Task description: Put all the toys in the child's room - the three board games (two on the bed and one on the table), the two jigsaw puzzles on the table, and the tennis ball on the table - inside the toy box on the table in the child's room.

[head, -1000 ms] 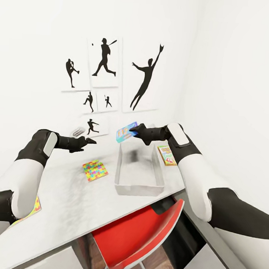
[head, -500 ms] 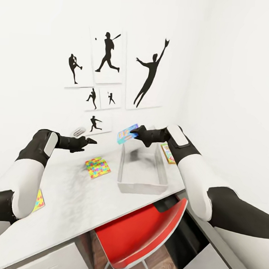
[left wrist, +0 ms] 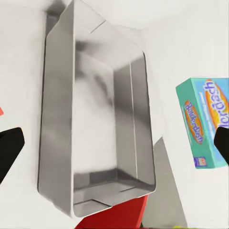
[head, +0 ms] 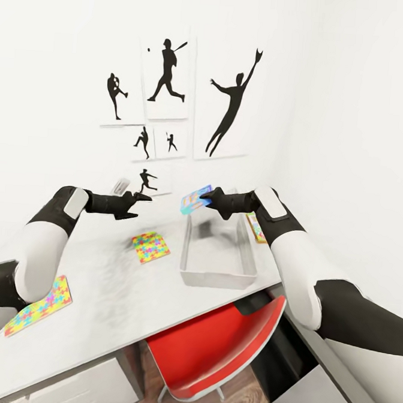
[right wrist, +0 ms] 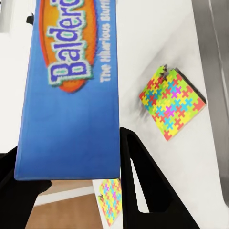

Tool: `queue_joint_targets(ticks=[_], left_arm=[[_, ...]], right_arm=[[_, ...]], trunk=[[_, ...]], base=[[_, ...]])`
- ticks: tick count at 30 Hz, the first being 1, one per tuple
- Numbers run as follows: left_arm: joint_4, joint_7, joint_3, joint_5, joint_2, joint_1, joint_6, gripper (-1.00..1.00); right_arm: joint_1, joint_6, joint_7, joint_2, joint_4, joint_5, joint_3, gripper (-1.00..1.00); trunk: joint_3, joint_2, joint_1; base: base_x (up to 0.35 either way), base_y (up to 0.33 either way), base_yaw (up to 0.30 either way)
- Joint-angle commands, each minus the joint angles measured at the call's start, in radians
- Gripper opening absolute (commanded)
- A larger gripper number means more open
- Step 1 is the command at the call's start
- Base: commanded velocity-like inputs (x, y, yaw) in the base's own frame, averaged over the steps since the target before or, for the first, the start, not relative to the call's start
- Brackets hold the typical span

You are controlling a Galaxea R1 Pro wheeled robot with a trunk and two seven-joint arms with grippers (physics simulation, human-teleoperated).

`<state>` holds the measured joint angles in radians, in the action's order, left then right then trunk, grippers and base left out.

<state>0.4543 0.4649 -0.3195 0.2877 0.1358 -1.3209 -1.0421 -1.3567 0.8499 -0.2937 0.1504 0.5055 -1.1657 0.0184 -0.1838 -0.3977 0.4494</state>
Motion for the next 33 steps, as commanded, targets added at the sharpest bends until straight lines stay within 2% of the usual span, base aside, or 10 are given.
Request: queue_joint_targets(ticks=[1,4,8,16,30,33], left_arm=[[-0.015,0.007,-0.009,0.014,0.001,-0.011,-0.005,1.0],[-0.032,0.007,-0.013,0.043,0.004,-0.026,-0.005,1.0],[-0.04,0.007,-0.016,0.056,0.013,-0.038,-0.005,1.0],[-0.042,0.007,-0.018,0.061,0.029,-0.058,-0.005,1.0],[-0.043,0.009,-0.019,0.06,0.028,-0.06,-0.005,1.0],[-0.043,0.009,-0.019,0.059,0.028,-0.059,-0.005,1.0]], right_arm=[[-0.001,0.001,-0.01,0.0,0.002,-0.012,0.002,-1.0],[-0.001,0.001,-0.01,-0.001,0.003,-0.012,0.002,-1.0],[-0.001,0.002,-0.01,0.0,0.005,-0.011,0.002,-1.0],[-0.001,0.001,-0.01,0.0,0.005,-0.011,0.003,-1.0],[-0.002,-0.004,-0.009,-0.001,0.005,-0.009,0.005,-1.0],[-0.002,-0.015,-0.01,-0.011,0.006,-0.009,0.006,-1.0]], trunk=[[-0.004,-0.002,0.001],[-0.009,-0.002,0.001],[-0.015,-0.002,0.001],[-0.028,-0.002,0.001],[-0.051,-0.002,0.001],[-0.056,-0.002,0.001]], base=[[0.0,0.0,0.072],[0.0,0.0,0.072],[0.0,0.0,0.072],[0.0,0.0,0.072],[0.0,0.0,0.072],[0.0,0.0,0.072]])
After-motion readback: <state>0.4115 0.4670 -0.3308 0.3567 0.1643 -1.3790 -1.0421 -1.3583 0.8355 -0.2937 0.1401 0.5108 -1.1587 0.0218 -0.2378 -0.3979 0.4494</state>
